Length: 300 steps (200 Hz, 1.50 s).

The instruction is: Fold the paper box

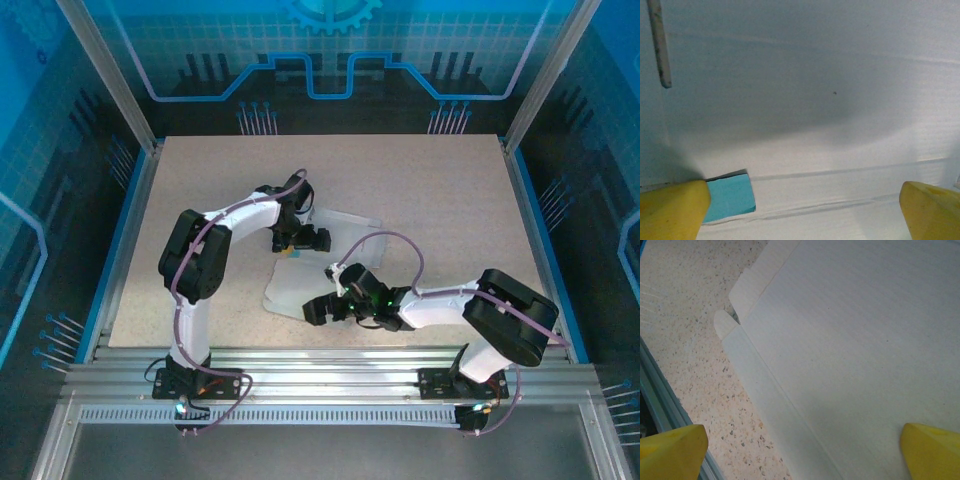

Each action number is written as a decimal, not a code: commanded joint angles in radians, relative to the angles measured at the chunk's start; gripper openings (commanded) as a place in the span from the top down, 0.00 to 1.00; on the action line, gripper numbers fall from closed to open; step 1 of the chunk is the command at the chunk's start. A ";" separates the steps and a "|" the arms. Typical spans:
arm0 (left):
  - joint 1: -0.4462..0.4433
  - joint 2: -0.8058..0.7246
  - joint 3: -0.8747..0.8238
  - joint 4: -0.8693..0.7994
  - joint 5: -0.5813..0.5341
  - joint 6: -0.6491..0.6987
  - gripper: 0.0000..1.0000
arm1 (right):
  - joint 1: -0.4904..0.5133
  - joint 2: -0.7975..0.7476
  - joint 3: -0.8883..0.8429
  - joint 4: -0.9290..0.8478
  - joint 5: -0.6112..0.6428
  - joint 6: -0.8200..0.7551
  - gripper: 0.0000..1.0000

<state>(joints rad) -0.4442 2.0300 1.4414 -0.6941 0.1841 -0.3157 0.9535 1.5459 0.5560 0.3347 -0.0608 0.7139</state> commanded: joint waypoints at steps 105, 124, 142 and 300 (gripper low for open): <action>0.062 -0.236 -0.031 0.053 0.075 0.009 0.01 | -0.012 -0.069 0.082 -0.249 -0.006 -0.091 0.00; 0.111 -0.207 0.034 -0.015 0.097 0.065 0.05 | -0.013 -0.074 0.100 -0.270 -0.012 -0.100 0.00; 0.145 -0.147 0.129 -0.110 0.091 0.126 0.09 | -0.014 -0.077 0.099 -0.254 -0.036 -0.102 0.00; 0.223 0.413 0.842 -0.622 0.085 0.317 0.38 | -0.013 -0.023 0.116 -0.326 -0.031 -0.112 0.00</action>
<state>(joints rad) -0.2337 2.4077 2.2410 -1.2304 0.2920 -0.0154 0.9478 1.5066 0.6495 0.0410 -0.0906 0.6079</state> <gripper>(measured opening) 0.629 0.999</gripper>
